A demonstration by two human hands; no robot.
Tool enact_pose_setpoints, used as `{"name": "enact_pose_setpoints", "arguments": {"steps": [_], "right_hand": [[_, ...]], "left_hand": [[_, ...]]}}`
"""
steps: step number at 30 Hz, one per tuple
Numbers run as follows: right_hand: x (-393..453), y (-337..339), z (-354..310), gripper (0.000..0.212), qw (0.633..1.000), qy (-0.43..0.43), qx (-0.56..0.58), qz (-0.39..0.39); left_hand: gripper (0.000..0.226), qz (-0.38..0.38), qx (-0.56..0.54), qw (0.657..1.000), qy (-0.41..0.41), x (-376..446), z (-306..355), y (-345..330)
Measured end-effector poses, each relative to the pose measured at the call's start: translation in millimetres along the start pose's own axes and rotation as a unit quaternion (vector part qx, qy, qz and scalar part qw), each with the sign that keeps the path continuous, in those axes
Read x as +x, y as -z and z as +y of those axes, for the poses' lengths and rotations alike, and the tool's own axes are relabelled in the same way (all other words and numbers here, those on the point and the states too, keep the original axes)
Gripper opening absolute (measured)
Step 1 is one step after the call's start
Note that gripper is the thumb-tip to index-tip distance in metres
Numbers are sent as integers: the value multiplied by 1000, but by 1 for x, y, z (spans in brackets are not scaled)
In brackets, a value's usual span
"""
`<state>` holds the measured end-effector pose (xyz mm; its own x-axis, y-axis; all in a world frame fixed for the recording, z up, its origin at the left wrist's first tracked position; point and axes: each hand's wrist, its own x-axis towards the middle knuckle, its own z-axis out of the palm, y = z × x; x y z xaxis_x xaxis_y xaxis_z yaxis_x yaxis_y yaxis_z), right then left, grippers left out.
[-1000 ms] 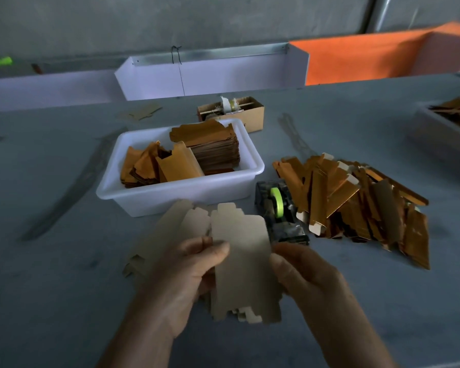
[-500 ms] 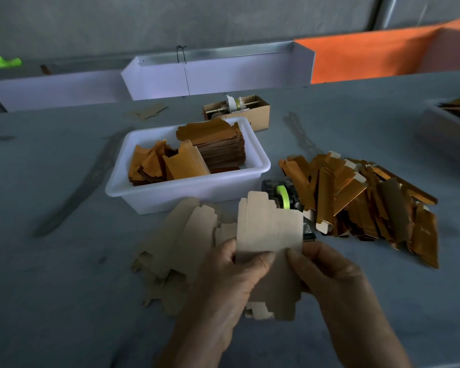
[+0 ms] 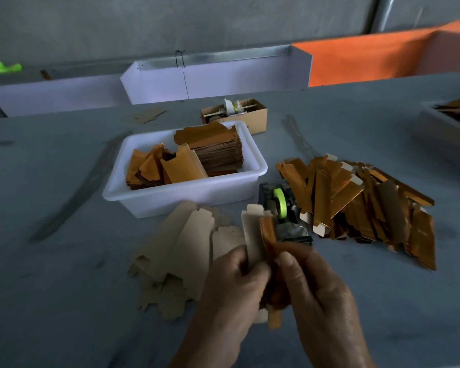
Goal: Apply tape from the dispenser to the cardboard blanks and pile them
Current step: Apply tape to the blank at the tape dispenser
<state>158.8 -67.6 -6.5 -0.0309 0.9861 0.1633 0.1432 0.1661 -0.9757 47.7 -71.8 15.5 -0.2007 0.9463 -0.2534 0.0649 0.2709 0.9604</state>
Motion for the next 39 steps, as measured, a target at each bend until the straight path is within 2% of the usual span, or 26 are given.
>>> {"name": "enact_pose_setpoints", "arguments": {"steps": [2, 6, 9, 11, 13, 16, 20, 24, 26, 28, 30, 31, 32, 33, 35, 37, 38, 39], "right_hand": [[2, 1, 2, 21, 1000, -12, 8, -1], [4, 4, 3, 27, 998, -45, -5, -32], [9, 11, 7, 39, 996, -91, -24, -4], [13, 15, 7, 39, 985, -159, 65, -33], [12, 14, 2, 26, 960, -211, 162, -83], [12, 13, 6, 10, 959, -225, 160, -62], [12, 7, 8, 11, 966, -224, 126, -28], [12, 2, 9, 14, 967, -224, 123, -8], [12, 2, 8, 16, 965, -227, 130, -3], [13, 2, 6, 15, 966, -223, 128, 1], [13, 2, 4, 10, 968, -217, 127, -4], [13, 2, 3, 8, 967, -219, 134, -6], [12, 2, 3, 8, 964, -224, 141, -5], [11, 1, 3, 7, 962, -231, 143, -4], [8, 1, 5, 10, 958, -248, 145, -4], [6, 0, 9, 15, 954, -260, 150, -7], [6, -1, 10, 13, 952, -266, 150, -6], [6, -1, 10, 10, 950, -273, 149, -3]], "left_hand": [[20, -33, 18, 999, 5, 0, -1, 3], [20, -27, 51, 998, -35, -1, -2, 5], [18, -78, 63, 995, -26, 1, -5, 12], [16, -121, 66, 990, -12, 2, -6, 15], [10, -126, 59, 990, 1, 2, -8, 15], [5, -66, 52, 996, 4, 2, -14, 10], [3, 39, 113, 991, -65, 0, -22, 5], [9, 96, 154, 976, -118, 0, -26, -2], [13, 128, 242, 945, -180, -4, -25, -8], [28, 131, 386, 879, -246, -7, -26, -12], [46, 159, 496, 799, -301, -10, -30, -21], [40, 174, 539, 759, -320, -11, -31, -27], [28, 184, 566, 737, -322, -12, -31, -30], [25, 184, 574, 738, -304, -13, -29, -32], [30, 102, 569, 776, -253, -15, -31, -34], [16, 99, 556, 782, -263, -17, -35, -32], [18, 94, 534, 797, -266, -17, -35, -28], [29, 72, 506, 821, -254, -16, -36, -24]]}}
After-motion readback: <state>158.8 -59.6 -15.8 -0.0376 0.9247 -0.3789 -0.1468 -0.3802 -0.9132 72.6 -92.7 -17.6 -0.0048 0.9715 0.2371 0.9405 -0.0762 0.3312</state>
